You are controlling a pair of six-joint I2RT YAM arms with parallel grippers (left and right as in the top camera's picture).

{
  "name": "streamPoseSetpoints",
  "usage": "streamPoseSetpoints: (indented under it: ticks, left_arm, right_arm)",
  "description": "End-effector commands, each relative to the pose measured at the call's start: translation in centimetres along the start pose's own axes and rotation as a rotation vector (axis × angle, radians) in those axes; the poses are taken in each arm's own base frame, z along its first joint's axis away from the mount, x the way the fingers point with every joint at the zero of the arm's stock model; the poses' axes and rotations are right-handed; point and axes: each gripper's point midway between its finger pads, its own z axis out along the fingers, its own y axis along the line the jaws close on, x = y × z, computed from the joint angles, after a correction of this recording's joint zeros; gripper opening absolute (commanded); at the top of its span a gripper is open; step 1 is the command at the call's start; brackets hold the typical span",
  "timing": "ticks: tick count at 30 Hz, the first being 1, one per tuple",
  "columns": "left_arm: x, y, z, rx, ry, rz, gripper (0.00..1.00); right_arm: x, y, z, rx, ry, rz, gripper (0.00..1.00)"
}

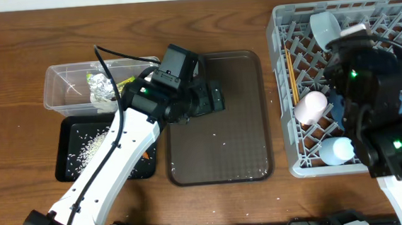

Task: Sort waste into correct bins and load items into the dishwasher rack
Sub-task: 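Lower the blue plate upright into the rack slots with the right gripper, then release the blue plate and withdraw the right gripper to the rack front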

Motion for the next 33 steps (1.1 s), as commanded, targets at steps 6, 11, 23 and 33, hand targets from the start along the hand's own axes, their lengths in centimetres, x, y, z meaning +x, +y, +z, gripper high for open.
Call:
streamPoseSetpoints:
  ticks: [6, 11, 23, 33]
  left_arm:
    - [-0.6, -0.5, -0.9, 0.013, -0.029, 0.007, 0.95]
    - [-0.6, -0.5, -0.9, 0.013, -0.029, 0.007, 0.95]
    - [-0.6, -0.5, -0.9, 0.013, -0.029, 0.007, 0.95]
    - [-0.6, -0.5, -0.9, 0.013, -0.029, 0.007, 0.95]
  right_arm:
    - [-0.1, -1.0, -1.2, 0.015, -0.027, 0.044, 0.99]
    - [-0.1, -1.3, -1.5, 0.019, -0.034, 0.05, 0.99]
    - [-0.8, -0.3, -2.5, -0.079, -0.092, 0.155, 0.99]
    - [2.5, 1.4, -3.9, -0.225, -0.146, 0.768, 0.99]
